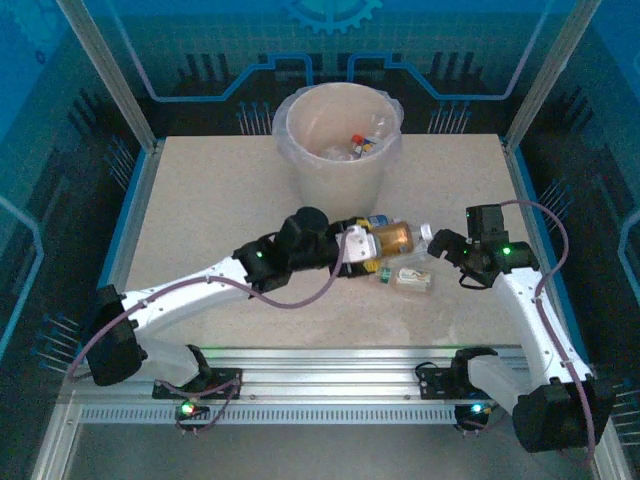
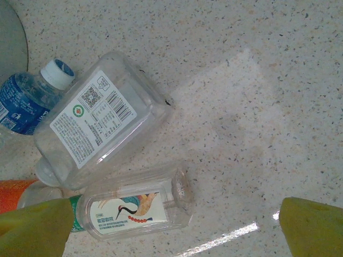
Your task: Put the plastic bottles in the bin
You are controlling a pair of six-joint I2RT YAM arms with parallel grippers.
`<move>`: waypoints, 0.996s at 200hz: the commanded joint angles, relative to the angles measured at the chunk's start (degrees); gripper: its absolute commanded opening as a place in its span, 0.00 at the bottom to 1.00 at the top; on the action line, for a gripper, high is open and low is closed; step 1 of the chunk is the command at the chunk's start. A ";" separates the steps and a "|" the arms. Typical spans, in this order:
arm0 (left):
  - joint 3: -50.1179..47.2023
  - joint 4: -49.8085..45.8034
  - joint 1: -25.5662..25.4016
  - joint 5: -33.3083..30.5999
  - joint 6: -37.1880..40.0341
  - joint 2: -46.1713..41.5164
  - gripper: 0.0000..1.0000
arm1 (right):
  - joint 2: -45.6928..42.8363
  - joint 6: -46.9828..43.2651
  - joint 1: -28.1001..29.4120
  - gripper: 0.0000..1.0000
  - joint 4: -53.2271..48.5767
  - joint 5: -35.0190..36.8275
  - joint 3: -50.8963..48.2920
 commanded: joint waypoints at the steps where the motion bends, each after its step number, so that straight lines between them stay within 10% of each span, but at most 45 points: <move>1: 4.65 4.33 3.30 -3.73 -2.07 -1.47 0.40 | -0.88 -0.27 -1.15 1.00 -1.27 -0.67 -0.51; 199: 56.51 -21.38 29.47 -5.14 -1.88 33.73 0.43 | -1.26 0.05 -1.16 1.00 -1.96 -1.85 -0.05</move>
